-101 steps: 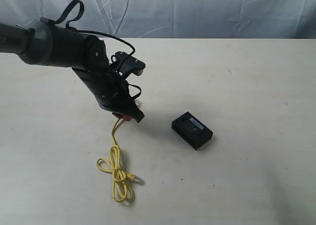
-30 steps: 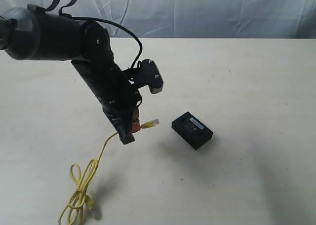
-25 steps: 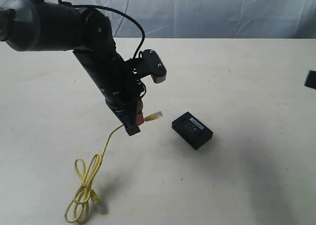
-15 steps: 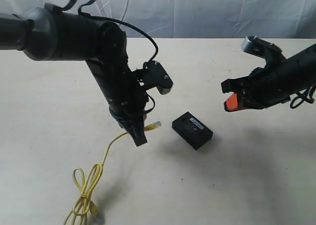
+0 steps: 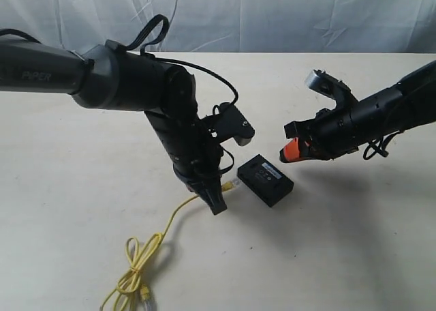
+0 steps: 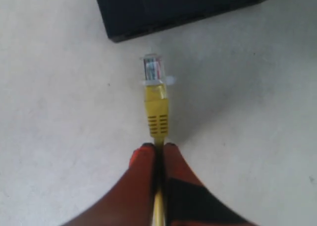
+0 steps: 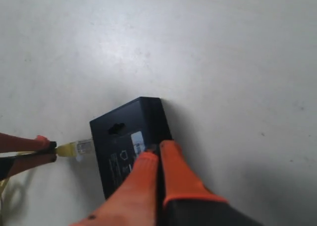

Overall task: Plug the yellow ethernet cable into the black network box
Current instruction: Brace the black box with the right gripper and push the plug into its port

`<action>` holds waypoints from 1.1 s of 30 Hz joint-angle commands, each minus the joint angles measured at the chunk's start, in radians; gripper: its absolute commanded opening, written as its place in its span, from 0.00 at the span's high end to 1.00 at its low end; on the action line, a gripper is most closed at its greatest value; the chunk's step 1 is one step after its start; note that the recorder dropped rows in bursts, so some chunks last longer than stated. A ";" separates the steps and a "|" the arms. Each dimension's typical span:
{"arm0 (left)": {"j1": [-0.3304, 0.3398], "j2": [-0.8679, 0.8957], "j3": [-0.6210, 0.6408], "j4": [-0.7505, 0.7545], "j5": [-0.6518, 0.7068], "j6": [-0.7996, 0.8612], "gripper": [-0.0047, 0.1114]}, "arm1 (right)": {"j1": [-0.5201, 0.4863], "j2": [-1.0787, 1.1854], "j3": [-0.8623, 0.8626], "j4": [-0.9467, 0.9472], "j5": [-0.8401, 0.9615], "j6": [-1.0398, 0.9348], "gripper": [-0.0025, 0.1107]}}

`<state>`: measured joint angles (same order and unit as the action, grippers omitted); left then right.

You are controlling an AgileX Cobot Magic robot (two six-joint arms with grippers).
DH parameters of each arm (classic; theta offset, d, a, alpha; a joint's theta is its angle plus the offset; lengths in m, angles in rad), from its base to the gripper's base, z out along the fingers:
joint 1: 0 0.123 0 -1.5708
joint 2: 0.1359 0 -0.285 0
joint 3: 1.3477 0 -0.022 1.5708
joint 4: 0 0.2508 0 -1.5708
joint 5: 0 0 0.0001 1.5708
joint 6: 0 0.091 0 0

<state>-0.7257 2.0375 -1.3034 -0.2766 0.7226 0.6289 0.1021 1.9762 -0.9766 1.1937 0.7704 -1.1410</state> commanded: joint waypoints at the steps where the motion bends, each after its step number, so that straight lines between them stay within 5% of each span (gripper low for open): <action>1: -0.005 0.001 -0.006 -0.034 -0.028 0.000 0.96 | -0.002 0.032 -0.006 0.046 0.030 -0.040 0.99; 33: -0.005 0.033 -0.074 -0.066 -0.035 0.061 0.96 | -0.002 0.092 -0.006 0.057 0.139 -0.041 0.99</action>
<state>-0.7257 2.0705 -1.3689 -0.3273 0.7145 0.6732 0.1021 2.0504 -0.9783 1.2472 0.8451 -1.1730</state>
